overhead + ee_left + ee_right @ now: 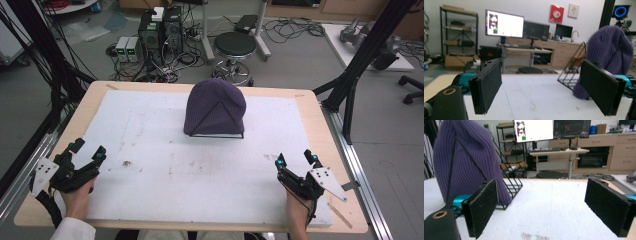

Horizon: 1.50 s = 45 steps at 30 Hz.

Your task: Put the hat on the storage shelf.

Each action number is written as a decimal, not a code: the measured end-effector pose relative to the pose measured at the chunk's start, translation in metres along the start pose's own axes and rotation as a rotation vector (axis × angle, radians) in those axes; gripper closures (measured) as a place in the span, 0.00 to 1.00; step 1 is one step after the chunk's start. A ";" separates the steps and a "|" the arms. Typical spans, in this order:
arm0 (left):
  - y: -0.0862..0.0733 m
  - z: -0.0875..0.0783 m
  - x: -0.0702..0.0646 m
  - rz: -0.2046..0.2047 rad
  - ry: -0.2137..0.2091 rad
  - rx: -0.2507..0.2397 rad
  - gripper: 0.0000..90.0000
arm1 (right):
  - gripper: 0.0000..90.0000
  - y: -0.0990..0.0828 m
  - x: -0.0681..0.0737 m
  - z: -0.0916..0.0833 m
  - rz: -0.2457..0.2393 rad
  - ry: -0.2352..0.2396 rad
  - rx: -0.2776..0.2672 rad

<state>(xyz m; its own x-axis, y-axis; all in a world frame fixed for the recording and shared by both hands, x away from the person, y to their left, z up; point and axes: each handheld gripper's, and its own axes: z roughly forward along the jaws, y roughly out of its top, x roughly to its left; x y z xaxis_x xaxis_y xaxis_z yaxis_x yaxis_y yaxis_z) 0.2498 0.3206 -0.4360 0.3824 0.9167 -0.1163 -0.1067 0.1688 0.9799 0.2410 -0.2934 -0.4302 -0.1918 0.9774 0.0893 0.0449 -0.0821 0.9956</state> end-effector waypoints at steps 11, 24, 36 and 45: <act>-0.004 -0.002 -0.001 -0.038 0.020 0.051 0.21 | 0.12 -0.008 0.000 -0.008 0.013 -0.028 0.001; -0.005 -0.002 0.002 -0.073 0.017 0.051 0.21 | 0.12 -0.008 0.000 -0.008 0.000 -0.044 -0.016; -0.005 -0.002 0.004 -0.095 0.021 0.054 0.21 | 0.12 -0.008 0.000 -0.007 0.011 -0.031 -0.005; -0.005 -0.002 0.004 -0.099 0.018 0.053 0.21 | 0.12 -0.009 0.001 -0.007 0.015 -0.025 0.001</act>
